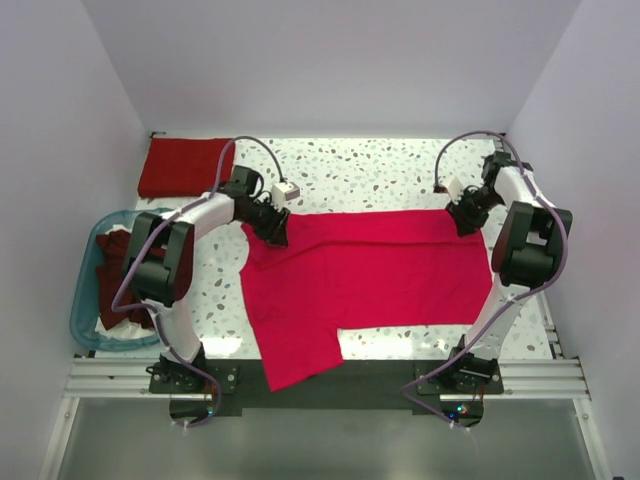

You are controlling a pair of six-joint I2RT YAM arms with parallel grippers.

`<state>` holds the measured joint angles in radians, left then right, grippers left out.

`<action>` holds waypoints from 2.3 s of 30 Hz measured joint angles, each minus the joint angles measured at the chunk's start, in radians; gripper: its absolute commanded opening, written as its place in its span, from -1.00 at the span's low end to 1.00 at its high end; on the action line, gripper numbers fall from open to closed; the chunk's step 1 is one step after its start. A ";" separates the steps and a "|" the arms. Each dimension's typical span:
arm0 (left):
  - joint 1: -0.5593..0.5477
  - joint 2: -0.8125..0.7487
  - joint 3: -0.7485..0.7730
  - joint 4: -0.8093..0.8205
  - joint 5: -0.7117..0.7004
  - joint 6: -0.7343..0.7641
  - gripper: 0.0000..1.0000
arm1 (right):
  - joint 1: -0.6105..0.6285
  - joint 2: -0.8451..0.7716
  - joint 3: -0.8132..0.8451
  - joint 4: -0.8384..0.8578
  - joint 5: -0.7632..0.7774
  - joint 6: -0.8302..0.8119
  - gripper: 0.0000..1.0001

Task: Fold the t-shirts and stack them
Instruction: Fold the tshirt

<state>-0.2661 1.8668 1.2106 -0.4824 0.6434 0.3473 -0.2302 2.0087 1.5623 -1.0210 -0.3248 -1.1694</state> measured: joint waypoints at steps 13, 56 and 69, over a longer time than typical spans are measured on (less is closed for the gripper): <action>0.000 0.031 0.063 0.038 -0.104 -0.034 -0.21 | -0.002 0.001 -0.032 -0.003 0.063 -0.021 -0.60; -0.050 -0.055 -0.008 0.072 -0.037 -0.092 -0.44 | 0.000 0.001 0.002 -0.060 -0.013 0.038 -0.50; -0.010 0.159 0.151 0.061 -0.097 -0.048 -0.34 | 0.000 0.001 0.014 -0.060 -0.017 0.063 -0.50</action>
<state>-0.2760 2.0258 1.3621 -0.4217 0.5465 0.2993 -0.2302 2.0094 1.5761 -1.0813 -0.3420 -1.1069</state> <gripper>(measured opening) 0.327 0.245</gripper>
